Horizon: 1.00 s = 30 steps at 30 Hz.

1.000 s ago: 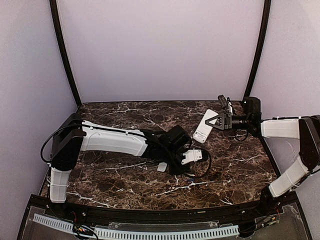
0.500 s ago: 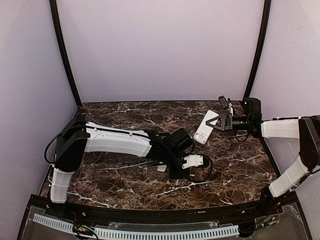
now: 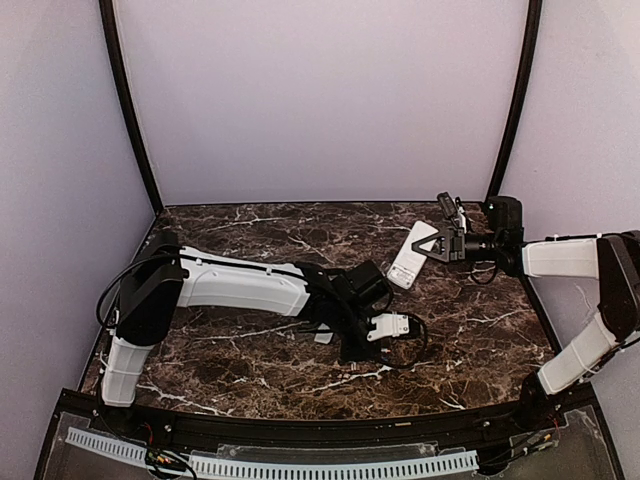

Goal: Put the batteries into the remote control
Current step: Pick up the battery from the center of the board.

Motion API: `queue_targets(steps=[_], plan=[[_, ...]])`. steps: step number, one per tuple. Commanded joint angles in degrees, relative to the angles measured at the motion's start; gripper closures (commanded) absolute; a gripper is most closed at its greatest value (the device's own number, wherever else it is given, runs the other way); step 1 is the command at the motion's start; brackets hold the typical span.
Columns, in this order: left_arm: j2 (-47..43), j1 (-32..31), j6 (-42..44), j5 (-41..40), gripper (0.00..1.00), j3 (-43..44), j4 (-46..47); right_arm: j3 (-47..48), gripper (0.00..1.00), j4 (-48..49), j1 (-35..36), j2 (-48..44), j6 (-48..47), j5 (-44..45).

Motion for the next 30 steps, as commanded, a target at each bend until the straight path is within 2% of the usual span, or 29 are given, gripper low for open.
queue_targets(steps=[1, 19, 30], plan=[[0.8, -0.3, 0.8, 1.0, 0.80, 1.7, -1.8, -0.5, 1.00, 2.4, -0.4, -0.3, 0.0, -0.9], [3.4, -1.1, 2.3, -0.1, 0.85, 3.2, -4.8, -0.7, 1.00, 3.3, -0.7, 0.0, 0.5, -1.2], [3.4, -3.2, 4.2, -3.9, 0.94, 3.4, -9.7, -1.0, 1.00, 4.0, -0.9, 0.2, 0.9, -1.4]])
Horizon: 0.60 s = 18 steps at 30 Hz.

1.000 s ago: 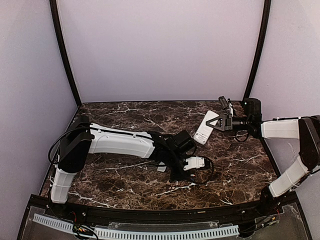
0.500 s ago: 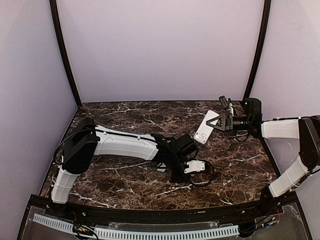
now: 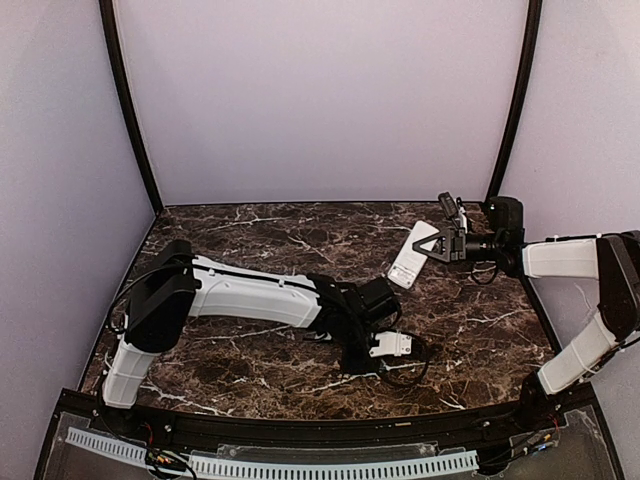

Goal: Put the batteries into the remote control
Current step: Pick up the battery from the center of the board.

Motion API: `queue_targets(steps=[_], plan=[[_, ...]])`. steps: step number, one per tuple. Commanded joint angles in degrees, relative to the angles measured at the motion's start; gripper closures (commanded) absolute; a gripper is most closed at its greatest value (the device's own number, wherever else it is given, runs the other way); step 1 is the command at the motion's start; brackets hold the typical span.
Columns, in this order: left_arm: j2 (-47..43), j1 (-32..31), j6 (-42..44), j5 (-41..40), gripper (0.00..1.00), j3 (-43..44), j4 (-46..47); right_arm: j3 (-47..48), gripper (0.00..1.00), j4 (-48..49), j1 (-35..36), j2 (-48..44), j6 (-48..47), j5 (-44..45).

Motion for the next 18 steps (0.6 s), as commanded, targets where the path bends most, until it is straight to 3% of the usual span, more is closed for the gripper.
queue_targets(steps=[1, 5, 9, 13, 18], plan=[[-0.1, -0.9, 1.4, -2.1, 0.96, 1.0, -5.5, -0.6, 1.00, 2.6, -0.5, 0.2, 0.2, -1.0], [-1.8, -1.3, 0.3, -5.0, 0.99, 0.2, -6.4, -0.6, 1.00, 2.7, -0.5, 0.2, 0.2, -1.1], [-8.2, -0.8, -5.1, -5.4, 1.00, -4.9, 0.6, -0.6, 1.00, 2.9, -0.4, 0.1, 0.4, -1.2], [-17.7, 0.2, -14.1, -9.5, 1.00, -13.8, 10.4, -0.6, 1.00, 3.2, -0.5, -0.1, 0.7, -1.2], [-32.3, 2.0, -31.8, -19.0, 1.00, -29.7, 24.6, -0.7, 1.00, 4.0, -0.5, 0.0, 1.5, -1.7]])
